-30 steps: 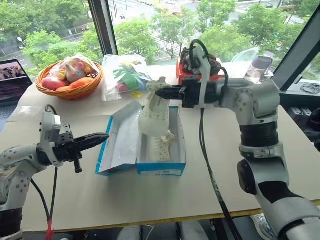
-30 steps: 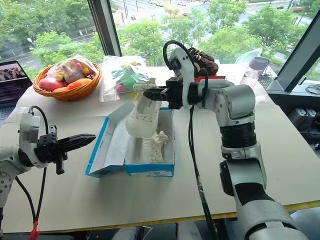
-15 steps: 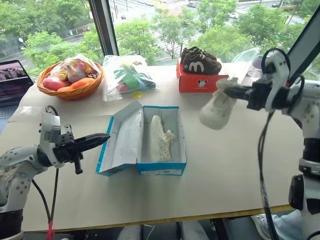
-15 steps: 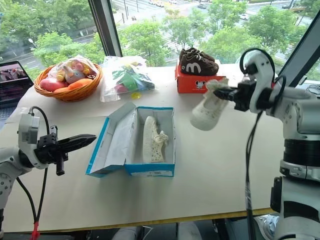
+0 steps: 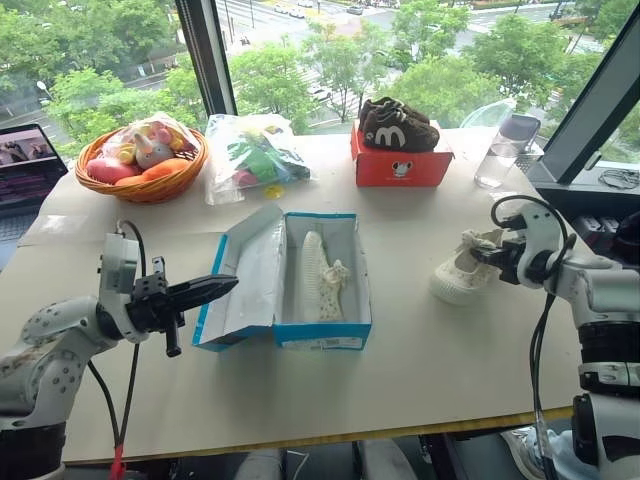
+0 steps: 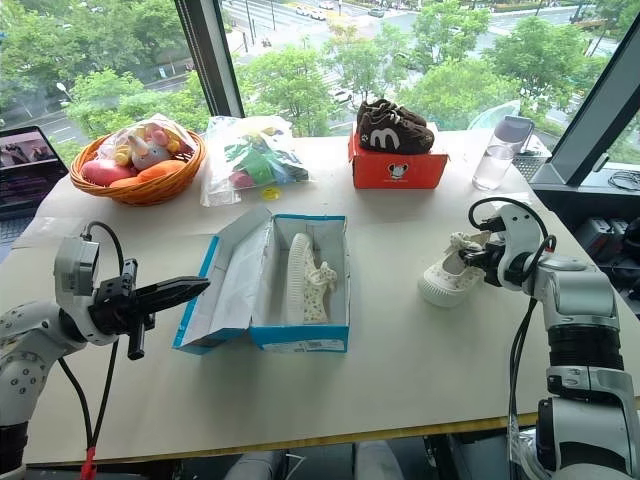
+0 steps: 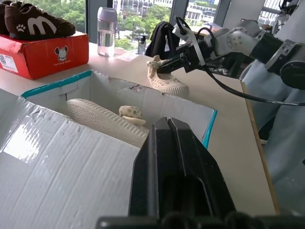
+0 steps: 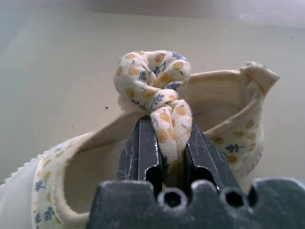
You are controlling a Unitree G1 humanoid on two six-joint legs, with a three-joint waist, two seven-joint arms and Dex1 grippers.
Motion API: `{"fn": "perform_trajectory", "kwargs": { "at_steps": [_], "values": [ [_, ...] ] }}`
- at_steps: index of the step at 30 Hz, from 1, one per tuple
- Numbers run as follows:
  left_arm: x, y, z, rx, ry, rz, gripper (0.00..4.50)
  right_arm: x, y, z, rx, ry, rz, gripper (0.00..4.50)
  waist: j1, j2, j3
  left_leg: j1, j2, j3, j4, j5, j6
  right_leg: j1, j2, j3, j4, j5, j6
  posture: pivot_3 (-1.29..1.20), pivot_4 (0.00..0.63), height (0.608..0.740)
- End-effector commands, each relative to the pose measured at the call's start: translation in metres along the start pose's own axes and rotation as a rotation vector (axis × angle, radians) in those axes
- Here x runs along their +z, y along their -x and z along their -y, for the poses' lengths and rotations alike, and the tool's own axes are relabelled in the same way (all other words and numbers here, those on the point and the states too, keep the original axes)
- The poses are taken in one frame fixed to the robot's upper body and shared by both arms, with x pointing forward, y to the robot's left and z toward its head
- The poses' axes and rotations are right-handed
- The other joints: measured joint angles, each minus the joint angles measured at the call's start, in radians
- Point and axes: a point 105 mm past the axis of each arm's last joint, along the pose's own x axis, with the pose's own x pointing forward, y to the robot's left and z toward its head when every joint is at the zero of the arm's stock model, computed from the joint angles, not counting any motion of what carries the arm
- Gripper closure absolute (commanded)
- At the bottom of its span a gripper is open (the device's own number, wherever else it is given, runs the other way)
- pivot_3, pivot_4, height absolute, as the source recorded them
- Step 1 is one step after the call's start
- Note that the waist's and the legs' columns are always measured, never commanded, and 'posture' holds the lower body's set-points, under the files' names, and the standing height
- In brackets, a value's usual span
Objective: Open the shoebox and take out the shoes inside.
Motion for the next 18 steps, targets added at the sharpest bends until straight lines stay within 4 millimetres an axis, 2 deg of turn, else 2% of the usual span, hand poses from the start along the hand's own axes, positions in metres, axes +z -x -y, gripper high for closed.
{"fn": "perform_trajectory", "kwargs": {
  "at_steps": [1,3,9,13,15,17,18],
  "values": [
    [0.011,-0.001,0.004,-0.026,-0.049,0.002,4.5,0.01,0.012,0.009,-0.036,0.055,0.016,2.85,0.0,0.0,0.0,0.0,0.0,0.0,0.0,0.0,0.0,0.0,0.0,0.0,0.0,0.0,0.0,0.0,0.15,0.74],
    [0.011,-0.001,0.004,-0.028,-0.048,0.0,4.5,0.013,0.019,0.011,-0.044,0.12,0.004,2.21,0.001,0.0,0.0,0.0,0.0,0.0,0.0,0.0,0.0,0.0,0.0,0.0,0.0,0.0,0.0,0.0,0.15,0.74],
    [0.011,-0.001,0.002,-0.031,-0.046,-0.006,4.5,0.046,0.048,0.007,-0.016,0.263,0.067,0.08,0.012,0.001,0.001,-0.005,-0.001,0.0,0.0,0.0,0.0,-0.006,-0.001,0.0,0.0,0.0,0.001,0.0,0.15,0.74],
    [0.011,-0.001,0.001,-0.032,-0.046,-0.006,4.5,0.054,0.056,0.003,0.0,0.303,0.085,0.03,0.01,0.001,0.001,-0.006,0.0,0.0,0.0,0.0,0.0,-0.007,0.0,0.0,0.0,0.0,0.0,0.0,0.15,0.74],
    [0.011,-0.002,0.001,-0.03,-0.048,-0.009,4.5,0.073,0.065,-0.011,0.056,0.353,0.152,0.03,0.01,0.001,0.001,-0.006,0.0,0.0,0.0,0.0,0.0,-0.007,0.0,0.0,0.0,0.0,0.0,0.0,0.15,0.74],
    [0.012,-0.002,0.001,-0.03,-0.048,-0.012,4.5,0.103,0.08,-0.064,0.287,0.417,0.29,0.03,0.008,0.002,0.001,-0.006,0.0,0.001,0.0,0.0,0.0,-0.008,0.0,0.0,0.0,0.0,0.0,0.0,0.15,0.74],
    [0.012,-0.002,0.001,-0.03,-0.047,-0.012,4.5,0.108,0.086,-0.084,0.378,0.439,0.324,0.03,0.005,0.004,0.002,-0.007,0.0,0.001,0.0,0.0,0.0,-0.009,0.0,0.0,0.0,0.0,0.0,0.0,0.15,0.74]
  ]
}}
